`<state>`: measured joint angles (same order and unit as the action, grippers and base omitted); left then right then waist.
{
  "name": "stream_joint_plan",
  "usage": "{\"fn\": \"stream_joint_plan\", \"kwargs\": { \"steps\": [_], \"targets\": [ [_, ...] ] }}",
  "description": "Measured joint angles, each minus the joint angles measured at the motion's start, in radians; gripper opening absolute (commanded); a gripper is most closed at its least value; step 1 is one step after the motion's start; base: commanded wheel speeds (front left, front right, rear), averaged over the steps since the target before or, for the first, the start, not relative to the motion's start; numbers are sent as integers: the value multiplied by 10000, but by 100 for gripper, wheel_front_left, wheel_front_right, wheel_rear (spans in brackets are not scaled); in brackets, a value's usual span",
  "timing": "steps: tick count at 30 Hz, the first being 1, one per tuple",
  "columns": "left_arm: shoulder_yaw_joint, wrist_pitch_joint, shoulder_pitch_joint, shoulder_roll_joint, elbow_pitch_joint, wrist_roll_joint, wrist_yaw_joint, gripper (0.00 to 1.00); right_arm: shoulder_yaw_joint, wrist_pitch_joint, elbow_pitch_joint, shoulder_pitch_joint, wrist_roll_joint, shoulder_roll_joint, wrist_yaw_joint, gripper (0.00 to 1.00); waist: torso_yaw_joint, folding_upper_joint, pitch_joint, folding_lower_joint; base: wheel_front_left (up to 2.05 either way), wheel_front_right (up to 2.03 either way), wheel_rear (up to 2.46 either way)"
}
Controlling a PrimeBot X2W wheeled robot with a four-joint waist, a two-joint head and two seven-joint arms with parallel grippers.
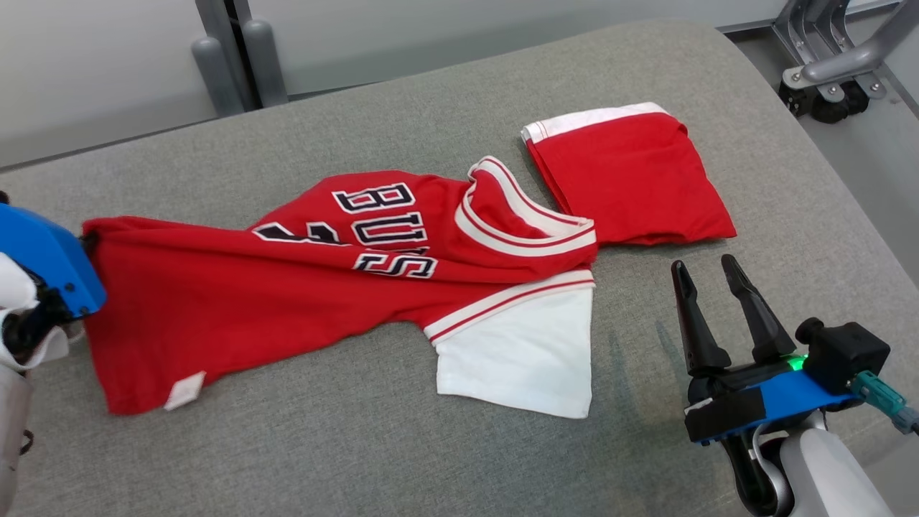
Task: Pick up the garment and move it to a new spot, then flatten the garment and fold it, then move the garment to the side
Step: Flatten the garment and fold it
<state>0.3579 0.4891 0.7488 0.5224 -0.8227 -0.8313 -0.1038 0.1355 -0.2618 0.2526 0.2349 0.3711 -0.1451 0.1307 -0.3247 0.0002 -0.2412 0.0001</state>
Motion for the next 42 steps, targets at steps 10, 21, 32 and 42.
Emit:
{"fn": "stream_joint_plan", "kwargs": {
  "steps": [10, 21, 32, 42],
  "targets": [
    [-499, -2508, 784, 510, -997, 554, 746, 100, 157, 2, -56, 264, 81, -38, 0, 100, -101, 1, -651, 1, 0, 0, 0],
    [230, -3302, 483, -123, -1616, 767, -48, 100, 360, 0, 245, 107, 77, -159, 0, 100, 801, -3, 620, -3, 0, 0, 0],
    [637, -6648, -1554, -604, 447, 1223, -17, 100, 180, -2, 508, -726, 81, -282, 0, 100, 1877, -4, 1901, -3, 0, 0, 0],
    [-38, -7494, -5101, -1087, 4201, 2146, 1732, 100, 13, -2, 570, -1174, 82, -297, 0, 100, 2278, -4, 2537, -2, 0, 0, 0]
  ]
}}
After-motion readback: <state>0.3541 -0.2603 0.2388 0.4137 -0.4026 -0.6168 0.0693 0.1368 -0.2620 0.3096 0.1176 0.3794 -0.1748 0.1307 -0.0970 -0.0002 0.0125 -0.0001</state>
